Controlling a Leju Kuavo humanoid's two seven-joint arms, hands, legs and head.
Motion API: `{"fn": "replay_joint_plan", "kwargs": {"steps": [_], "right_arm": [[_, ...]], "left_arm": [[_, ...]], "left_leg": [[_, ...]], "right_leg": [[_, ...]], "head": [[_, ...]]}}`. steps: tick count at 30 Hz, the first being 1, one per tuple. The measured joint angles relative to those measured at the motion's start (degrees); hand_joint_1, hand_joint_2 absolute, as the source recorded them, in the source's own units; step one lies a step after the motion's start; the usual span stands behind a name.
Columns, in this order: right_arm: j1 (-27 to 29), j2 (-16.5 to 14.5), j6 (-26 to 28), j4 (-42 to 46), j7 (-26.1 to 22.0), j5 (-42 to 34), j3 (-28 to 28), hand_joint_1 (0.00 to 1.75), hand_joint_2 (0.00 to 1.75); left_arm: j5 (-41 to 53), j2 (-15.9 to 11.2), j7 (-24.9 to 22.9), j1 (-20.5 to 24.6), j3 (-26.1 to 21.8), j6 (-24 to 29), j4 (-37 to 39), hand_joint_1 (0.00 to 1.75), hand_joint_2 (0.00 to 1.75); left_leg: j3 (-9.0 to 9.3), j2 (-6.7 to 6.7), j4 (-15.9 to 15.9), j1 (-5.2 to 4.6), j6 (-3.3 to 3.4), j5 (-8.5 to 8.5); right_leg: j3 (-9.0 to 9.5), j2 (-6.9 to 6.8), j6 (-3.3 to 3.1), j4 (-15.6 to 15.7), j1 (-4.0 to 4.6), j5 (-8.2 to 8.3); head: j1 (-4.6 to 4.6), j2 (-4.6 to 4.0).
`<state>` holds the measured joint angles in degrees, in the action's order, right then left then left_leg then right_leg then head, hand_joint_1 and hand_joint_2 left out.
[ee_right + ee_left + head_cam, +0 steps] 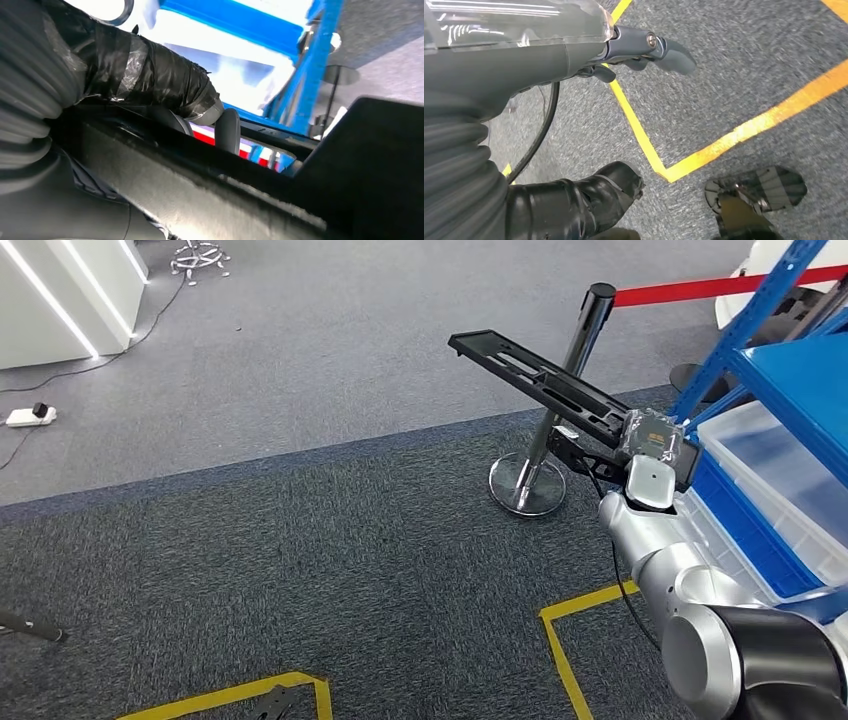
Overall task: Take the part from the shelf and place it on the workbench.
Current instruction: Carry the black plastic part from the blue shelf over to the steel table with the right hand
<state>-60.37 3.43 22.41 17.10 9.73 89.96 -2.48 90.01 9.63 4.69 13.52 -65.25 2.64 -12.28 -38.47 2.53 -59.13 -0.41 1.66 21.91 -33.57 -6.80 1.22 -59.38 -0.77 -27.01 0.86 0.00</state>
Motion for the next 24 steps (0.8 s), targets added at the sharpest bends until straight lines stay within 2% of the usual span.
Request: {"fn": "replay_joint_plan", "kwargs": {"steps": [1,3,4,5,6,7,8,9,10,11,12,13,14,15,16,17,18,19,20,21,22,23,24], "right_arm": [[0.0,0.1,0.0,0.0,0.0,0.0,0.1,1.75,1.75],[0.0,0.4,0.1,0.0,0.0,0.0,0.2,1.75,1.75],[0.1,0.6,0.2,0.0,0.0,0.0,0.3,1.75,1.75],[0.2,0.9,0.2,0.0,-0.1,0.0,0.5,1.75,1.75],[0.4,1.2,0.3,0.0,-0.1,0.0,0.6,1.75,1.75],[0.7,1.6,0.3,0.0,-0.1,0.0,0.7,1.75,1.75],[0.9,1.8,0.3,0.0,-0.1,0.0,0.8,1.75,1.75],[1.0,2.0,0.4,0.0,-0.1,0.0,0.9,1.75,1.75],[1.1,2.1,0.4,0.0,-0.1,0.0,1.0,1.75,1.75],[1.1,2.2,0.5,0.0,-0.1,0.0,1.0,1.75,1.75],[1.0,2.4,0.6,0.0,-0.1,0.0,1.1,1.75,1.75],[1.0,2.5,0.6,0.0,-0.1,0.0,1.1,1.75,1.75],[1.0,2.6,0.6,0.0,-0.1,0.0,1.1,1.75,1.75],[1.0,2.6,0.6,0.0,-0.1,0.0,1.1,1.75,1.75],[1.0,2.6,0.6,0.0,-0.1,0.0,1.1,1.75,1.75],[1.0,2.6,0.6,0.0,-0.1,0.0,1.1,1.75,1.75],[0.9,2.6,0.6,0.1,-0.1,0.0,1.2,1.75,1.75],[0.9,2.7,0.6,0.1,-0.2,0.0,1.2,1.75,1.75],[0.8,2.8,0.6,0.1,-0.2,0.0,1.2,1.75,1.75],[0.7,2.9,0.7,0.1,-0.2,0.0,1.2,1.75,1.75],[0.8,2.9,0.7,0.1,-0.3,0.0,1.2,1.75,1.75],[0.8,3.0,0.6,0.1,-0.4,0.0,1.2,1.75,1.75],[0.8,3.0,0.6,0.1,-0.5,0.0,1.3,1.75,1.75]], "left_arm": [[0.0,0.0,0.0,-0.1,0.0,0.0,0.0,0.00,1.75],[0.0,0.0,0.1,0.0,0.0,0.0,0.0,0.00,1.75],[0.0,0.1,0.1,0.1,0.0,0.0,0.0,0.00,1.75],[0.0,0.1,0.1,0.2,0.0,0.0,0.0,0.00,1.75],[0.0,0.1,0.1,0.2,0.0,0.0,0.0,0.00,1.75],[0.0,0.1,0.1,0.2,0.0,0.0,0.0,0.00,1.75],[0.0,0.1,0.1,0.2,0.0,0.0,0.0,0.00,1.75],[0.0,0.1,0.1,0.1,0.0,0.0,0.0,0.00,1.75],[0.0,0.1,0.1,0.0,-0.1,0.0,0.0,0.00,1.75],[0.0,0.2,0.1,0.0,-0.1,0.0,0.0,0.00,1.75],[0.0,0.2,0.1,0.1,-0.1,0.0,0.0,0.00,1.75],[0.0,0.3,0.1,0.1,-0.1,0.0,0.0,0.00,1.75],[0.0,0.3,0.1,0.1,-0.1,0.0,0.0,0.00,1.75],[0.0,0.3,0.1,0.0,-0.1,0.0,0.0,0.00,1.75],[0.0,0.3,0.1,-0.1,-0.1,0.0,0.0,0.00,1.75],[0.0,0.2,0.1,-0.2,-0.1,0.0,0.0,0.00,1.75],[0.0,0.2,0.1,-0.2,-0.1,0.0,0.0,0.00,1.75],[0.0,0.2,0.1,-0.2,-0.1,-0.1,0.0,0.00,1.75],[0.0,0.2,0.1,-0.1,-0.1,-0.1,0.0,0.00,1.75],[0.0,0.2,0.1,-0.1,-0.1,-0.2,0.0,0.00,1.75],[0.0,0.3,0.0,-0.1,-0.1,-0.2,0.0,0.00,1.75],[0.0,0.3,0.0,-0.2,-0.1,-0.2,0.0,0.00,1.75],[0.0,0.3,0.0,-0.2,-0.1,-0.2,0.0,0.00,1.75]], "left_leg": [[0.19,-0.69,0.3,0.10,0.32,-0.10],[0.64,-2.00,0.9,0.38,1.09,-0.34],[0.70,-2.65,0.9,0.36,1.39,-0.36],[0.72,-3.38,0.9,0.31,1.66,-0.34],[0.73,-4.21,0.8,0.23,1.83,-0.30],[0.74,-5.13,0.7,0.15,1.90,-0.25],[0.76,-6.09,0.6,0.10,1.90,-0.18],[0.77,-6.97,0.3,0.07,1.84,-0.08],[0.74,-7.75,0.0,0.08,1.72,0.08],[0.58,-8.44,-0.3,0.03,1.53,0.26],[0.37,-9.10,-0.6,0.08,1.30,0.38],[0.16,-9.70,-0.8,0.19,1.03,0.44],[-0.01,-10.32,-0.8,0.32,0.69,0.39],[-0.05,-10.98,-0.6,0.41,0.34,0.29],[-0.11,-10.69,-0.7,0.34,0.02,0.37],[-0.44,-9.49,-1.5,0.19,-0.29,0.88],[-1.24,-7.71,-3.2,0.08,-0.59,1.91],[-2.61,-5.54,-6.2,0.17,-0.85,3.41],[-4.42,-4.04,-9.8,0.42,-1.14,5.06],[-6.19,-3.32,-13.2,0.74,-1.41,6.30],[-7.36,-2.98,-15.4,1.05,-1.64,6.73],[-7.54,-2.81,-15.5,1.29,-1.83,6.15],[-6.48,-2.52,-13.3,1.45,-1.96,4.61]], "right_leg": [[0.13,0.54,0.31,-0.2,-0.14,-0.34],[-1.16,3.49,0.60,-3.3,-0.47,-2.45],[-2.81,5.22,0.57,-6.7,-0.52,-4.11],[-4.93,6.20,0.54,-10.7,-0.48,-5.79],[-6.97,6.61,0.53,-14.3,-0.44,-6.84],[-8.33,6.79,0.50,-16.2,-0.41,-6.80],[-8.69,6.90,0.40,-15.9,-0.40,-5.58],[-7.98,7.16,0.23,-13.3,-0.40,-3.39],[-6.56,7.93,0.03,-9.3,-0.42,-0.93],[-5.00,9.09,-0.10,-5.5,-0.50,0.76],[-3.83,10.02,-0.15,-2.9,-0.52,1.73],[-3.17,10.63,-0.17,-1.5,-0.45,1.93],[-2.88,10.59,-0.17,-1.2,-0.35,1.70],[-2.72,9.93,-0.30,-1.0,-0.35,1.75],[-2.38,9.24,-0.52,-0.6,-0.41,1.83],[-1.97,8.50,-0.81,-0.2,-0.53,1.91],[-1.57,7.72,-1.13,0.1,-0.64,1.96],[-1.26,6.94,-1.39,0.3,-0.55,1.90],[-1.10,6.22,-1.59,0.3,-0.47,1.77],[-0.99,5.51,-1.67,0.3,-0.39,1.63],[-0.88,4.83,-1.66,0.3,-0.38,1.49],[-0.75,4.20,-1.55,0.3,-0.41,1.33],[-0.55,3.57,-1.39,0.2,-0.45,1.14]], "head": [[-0.03,0.00],[-0.08,0.00],[-0.09,0.00],[-0.09,0.00],[-0.10,0.00],[-0.10,0.00],[-0.10,0.00],[-0.10,0.00],[-0.10,0.00],[-0.09,0.00],[-0.08,0.00],[-0.07,0.00],[-0.06,0.00],[-0.07,0.00],[-0.08,0.00],[0.03,0.00],[0.15,0.00],[0.26,0.00],[0.37,0.00],[0.38,0.00],[0.37,0.00],[0.38,0.00],[0.39,0.00]]}}
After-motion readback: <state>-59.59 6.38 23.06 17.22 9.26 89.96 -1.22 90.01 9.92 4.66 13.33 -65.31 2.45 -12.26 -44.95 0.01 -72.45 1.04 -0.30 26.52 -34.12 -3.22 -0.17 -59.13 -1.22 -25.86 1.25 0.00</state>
